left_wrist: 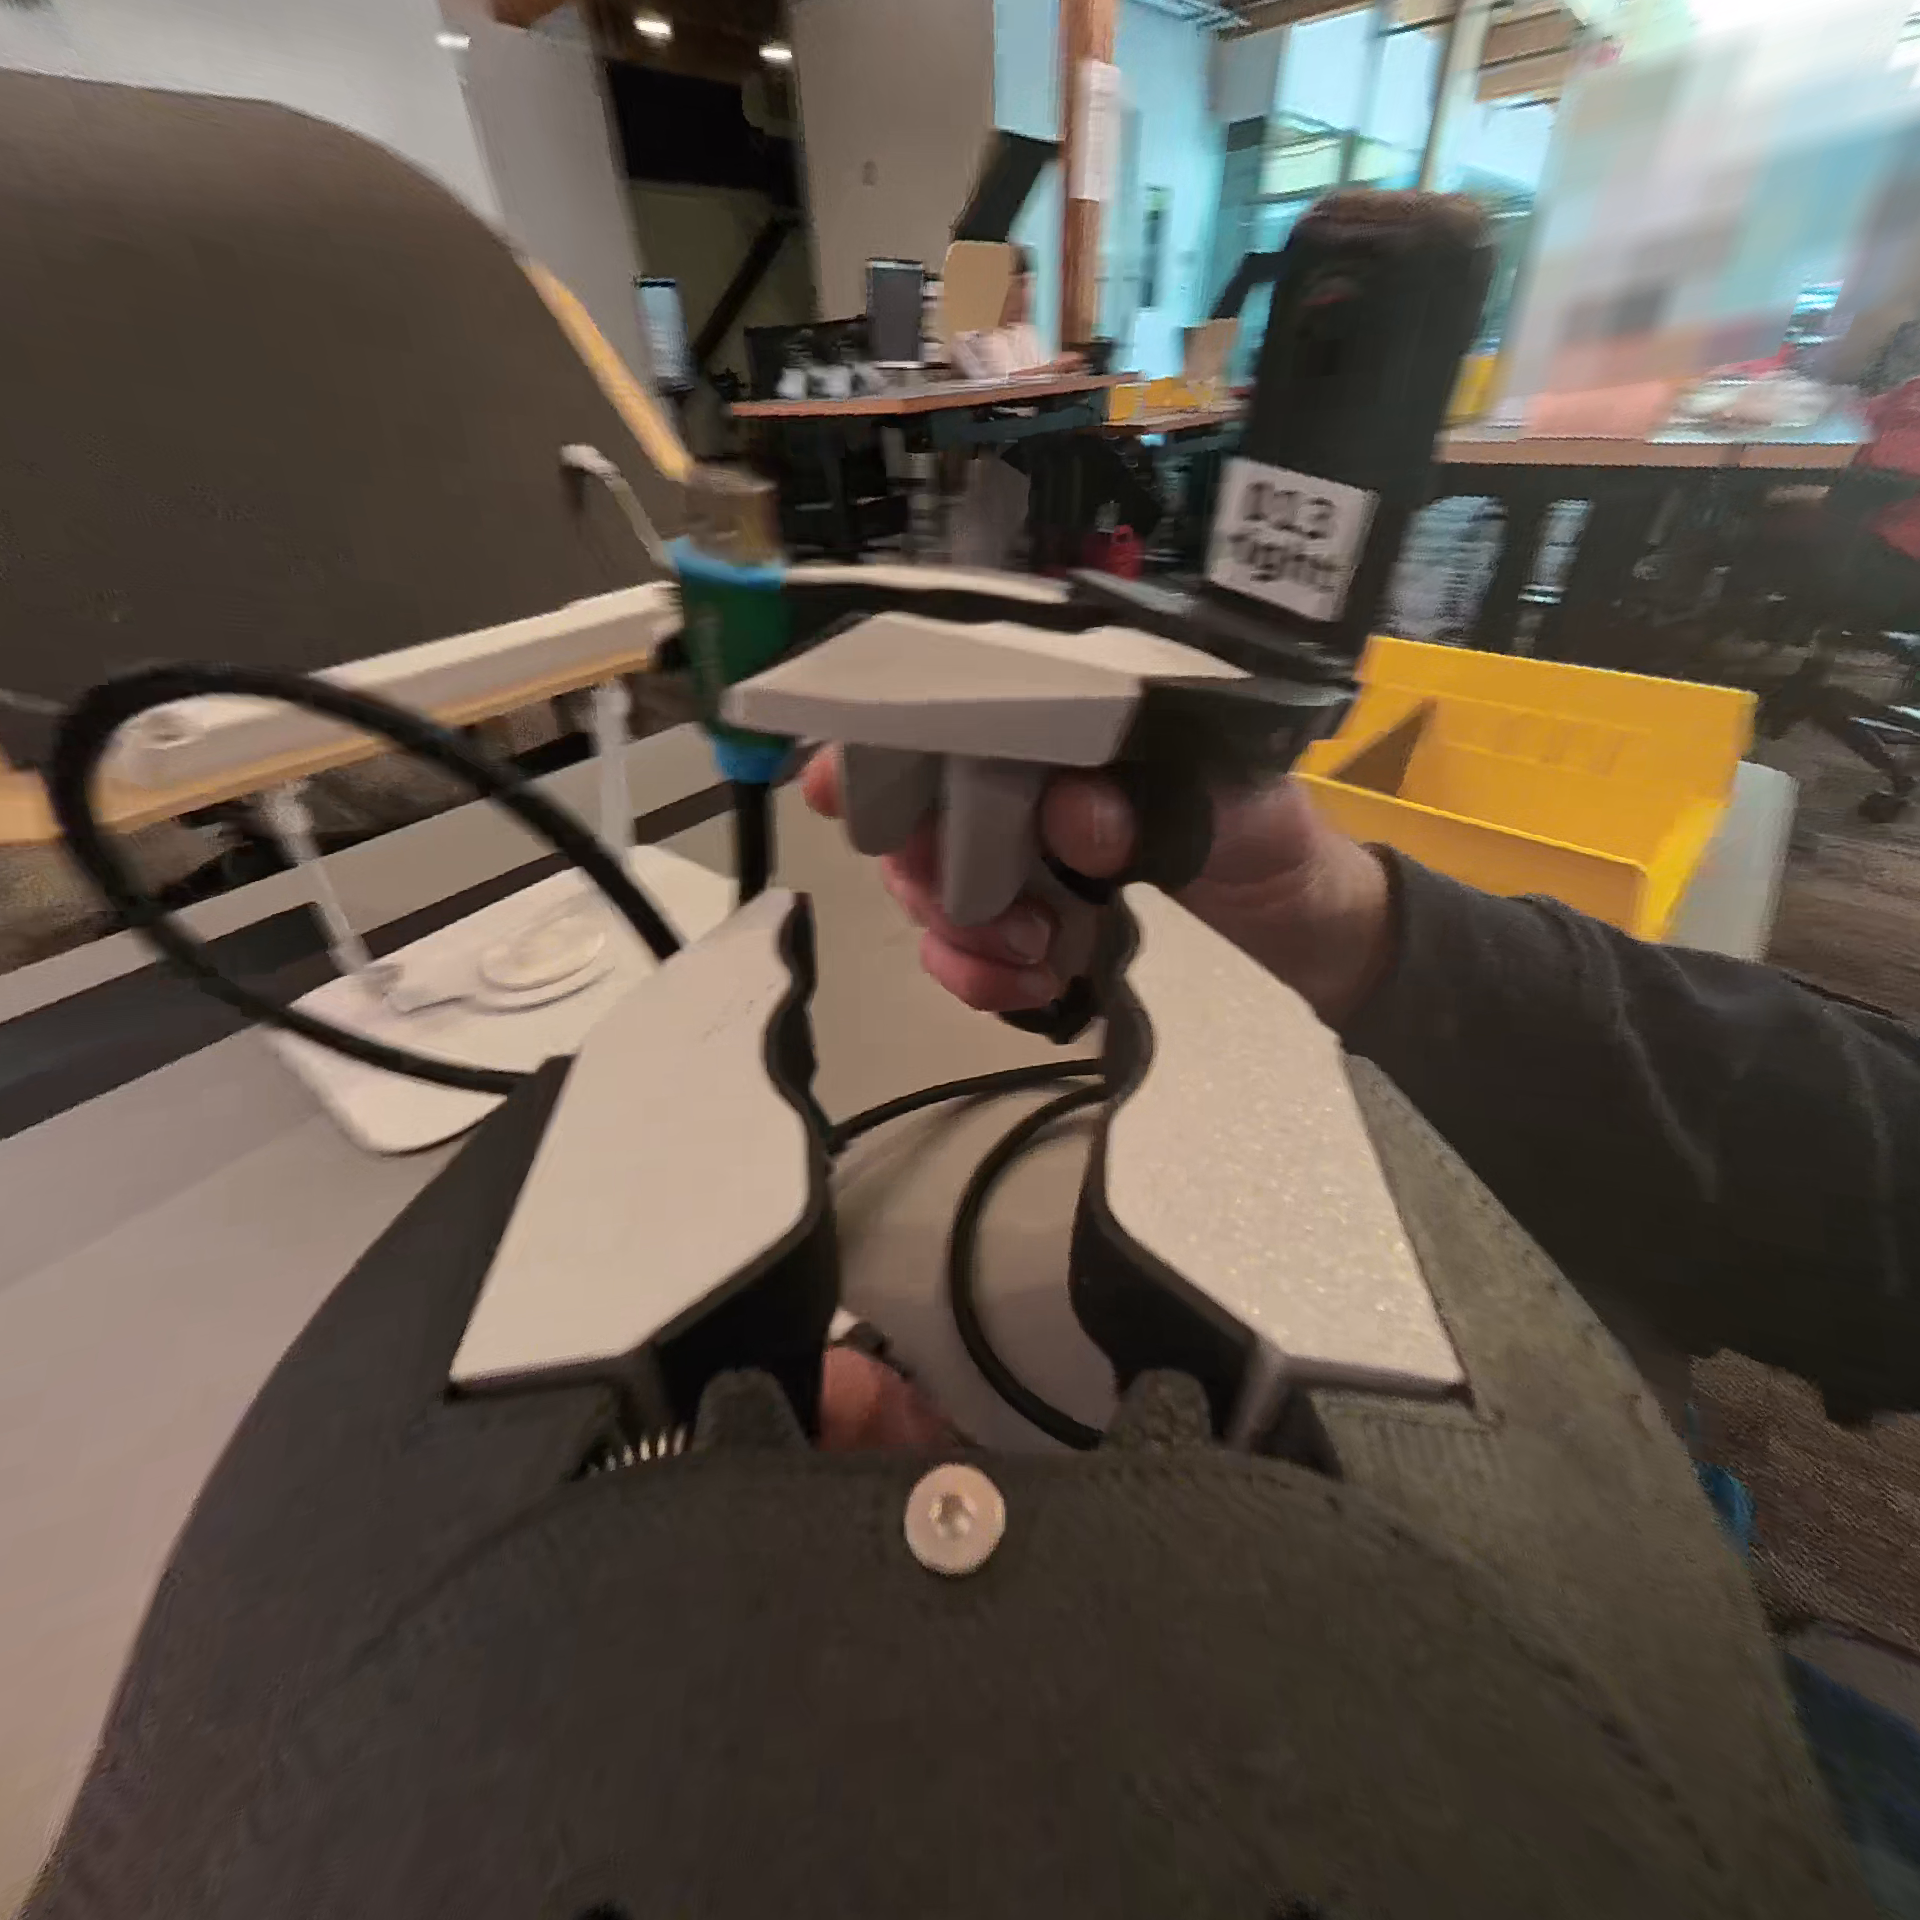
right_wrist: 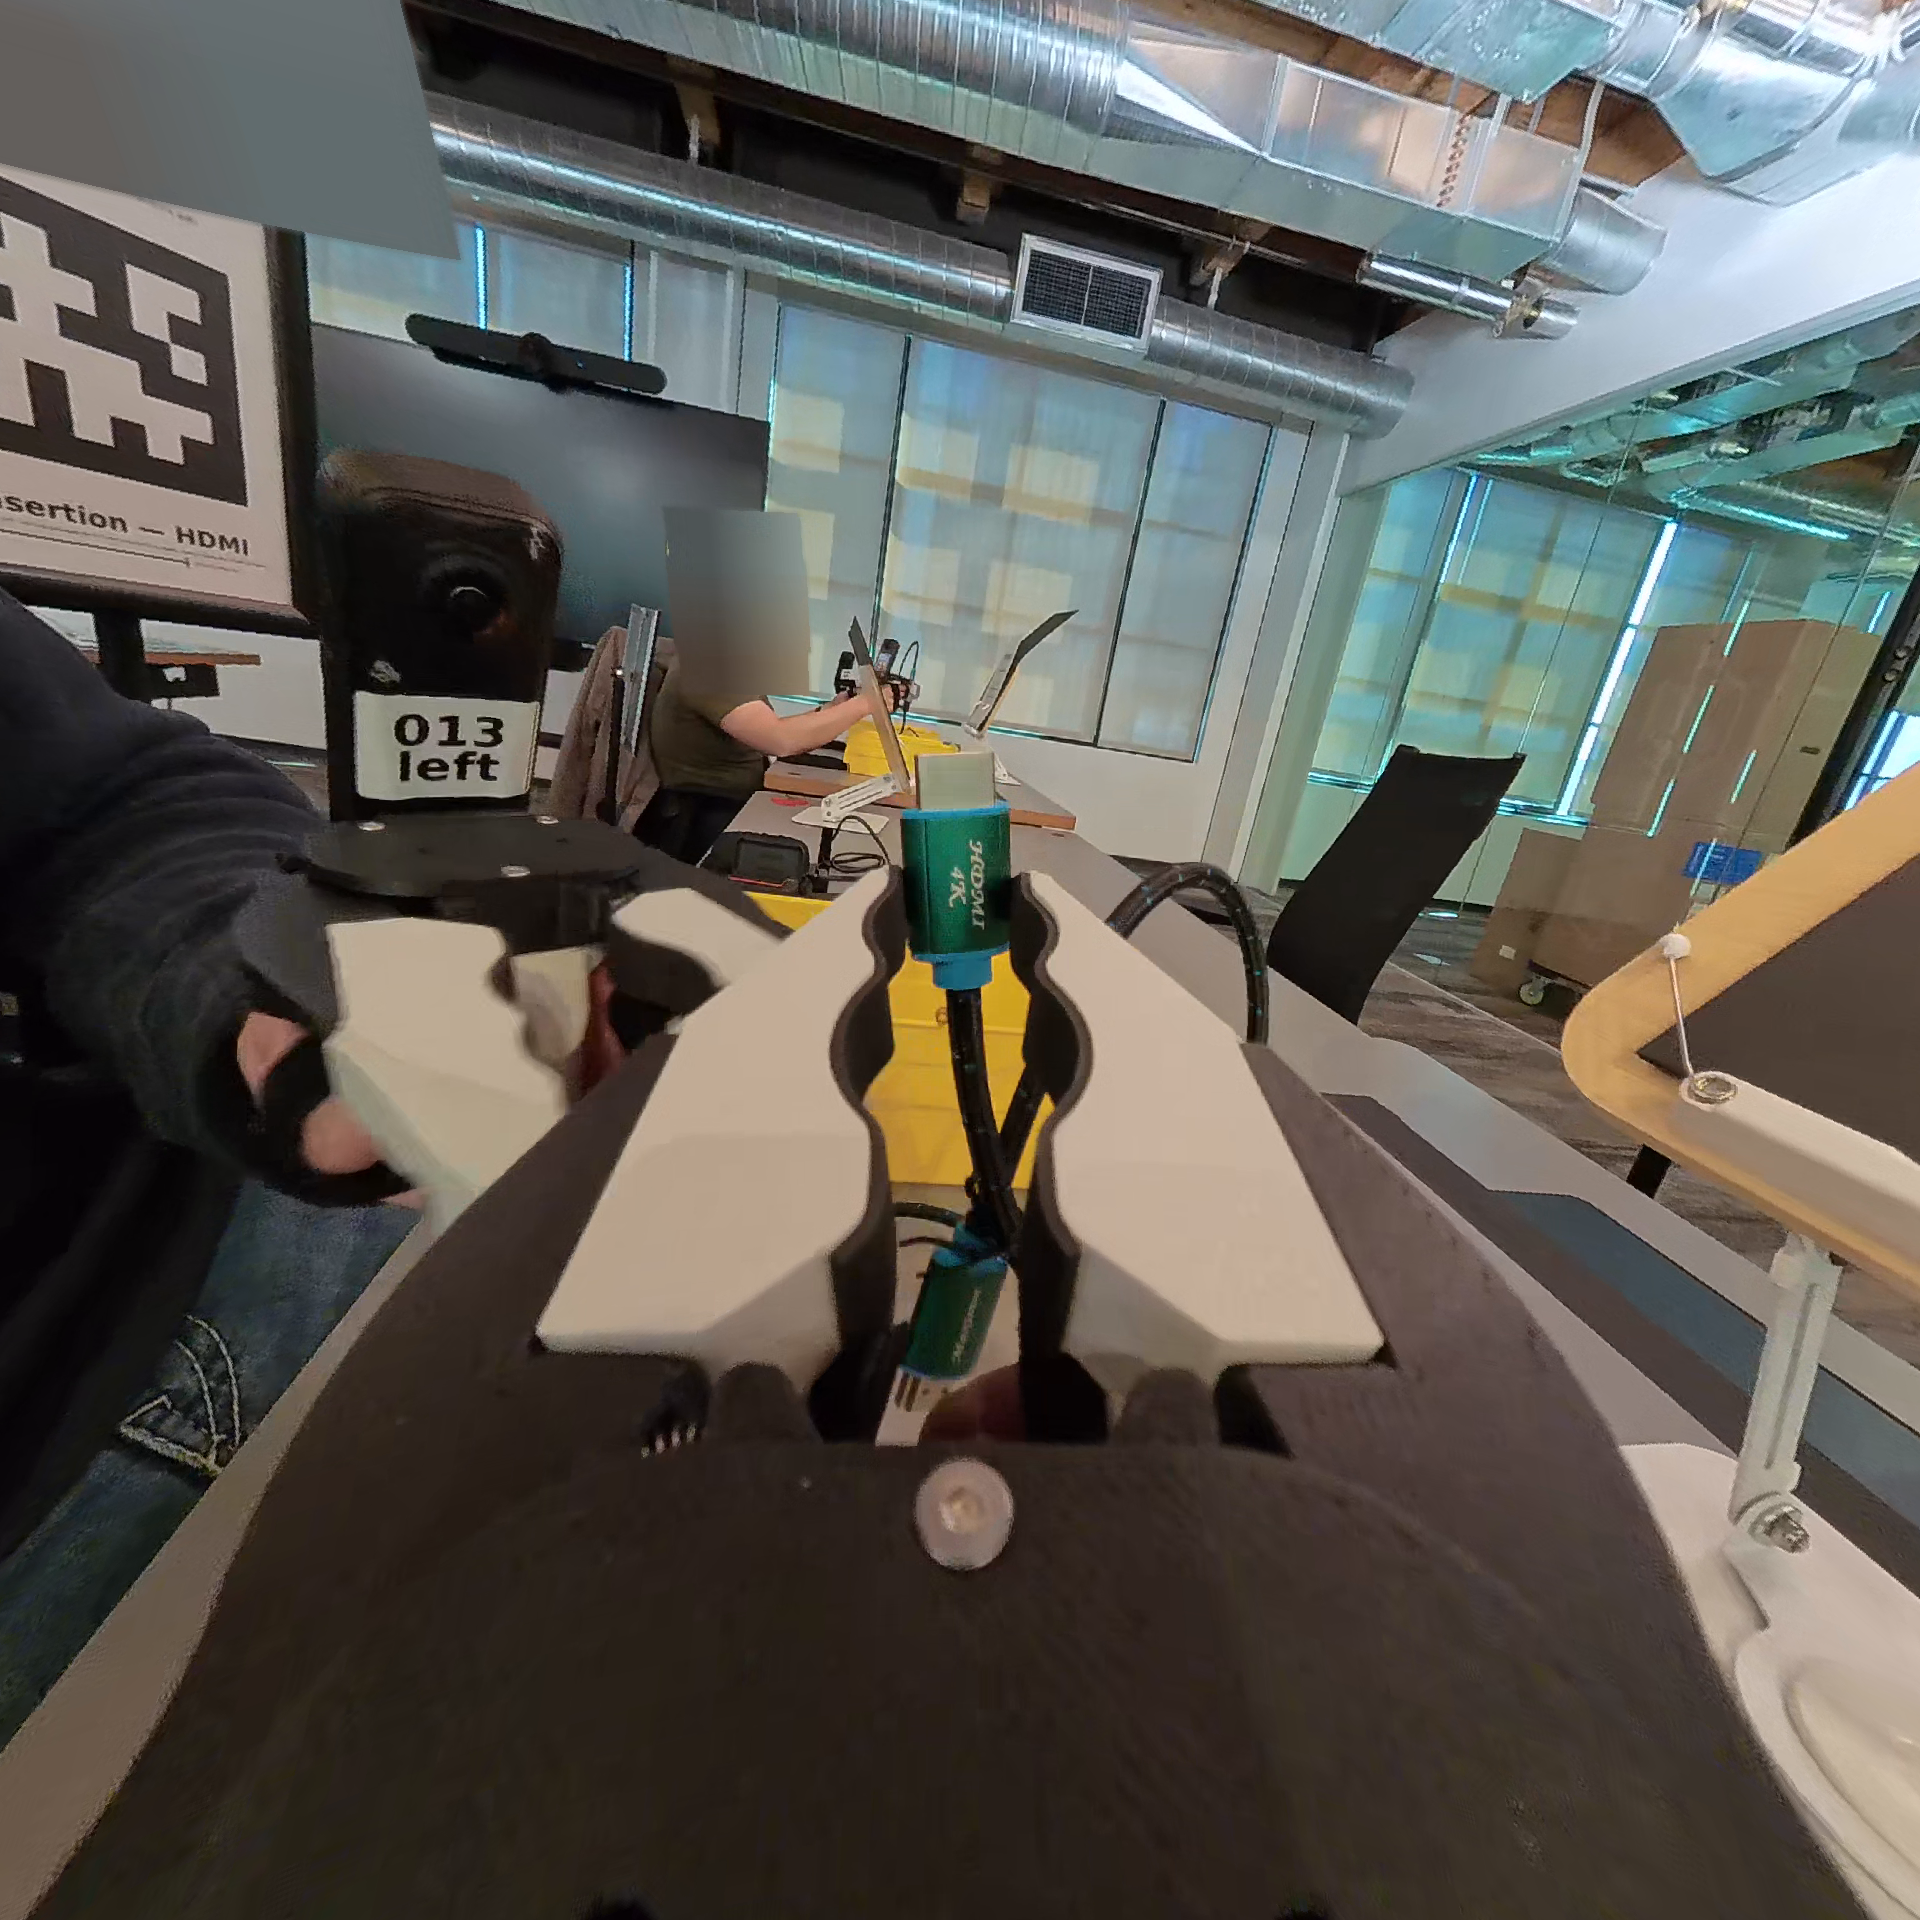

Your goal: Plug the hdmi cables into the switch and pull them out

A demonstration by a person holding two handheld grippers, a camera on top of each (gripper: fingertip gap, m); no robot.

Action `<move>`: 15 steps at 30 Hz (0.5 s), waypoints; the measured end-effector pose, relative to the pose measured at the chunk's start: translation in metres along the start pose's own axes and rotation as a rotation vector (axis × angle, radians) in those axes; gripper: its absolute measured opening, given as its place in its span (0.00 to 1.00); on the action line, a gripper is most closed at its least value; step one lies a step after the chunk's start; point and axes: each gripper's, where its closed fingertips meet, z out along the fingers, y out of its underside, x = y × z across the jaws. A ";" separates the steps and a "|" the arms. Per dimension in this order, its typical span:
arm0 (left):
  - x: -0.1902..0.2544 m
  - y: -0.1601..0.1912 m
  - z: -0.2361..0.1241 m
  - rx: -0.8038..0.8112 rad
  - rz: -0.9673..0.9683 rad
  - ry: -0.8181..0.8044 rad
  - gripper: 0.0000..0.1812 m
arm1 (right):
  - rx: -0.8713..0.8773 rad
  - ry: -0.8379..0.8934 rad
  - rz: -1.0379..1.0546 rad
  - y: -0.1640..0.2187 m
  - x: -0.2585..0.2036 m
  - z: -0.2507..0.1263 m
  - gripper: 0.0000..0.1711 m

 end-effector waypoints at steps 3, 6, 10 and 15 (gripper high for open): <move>0.024 0.009 0.004 -0.050 -0.026 0.131 0.26 | -0.009 -0.011 0.007 0.003 -0.002 0.002 0.10; 0.020 0.011 0.008 -0.022 -0.039 0.093 0.31 | -0.011 -0.026 0.007 0.003 -0.004 0.002 0.10; 0.010 0.006 0.013 0.016 -0.136 0.118 0.33 | -0.014 -0.050 -0.005 0.003 -0.010 0.003 0.10; 0.007 0.011 0.017 0.045 -0.166 0.077 0.37 | -0.001 -0.034 -0.009 -0.001 -0.005 -0.001 0.10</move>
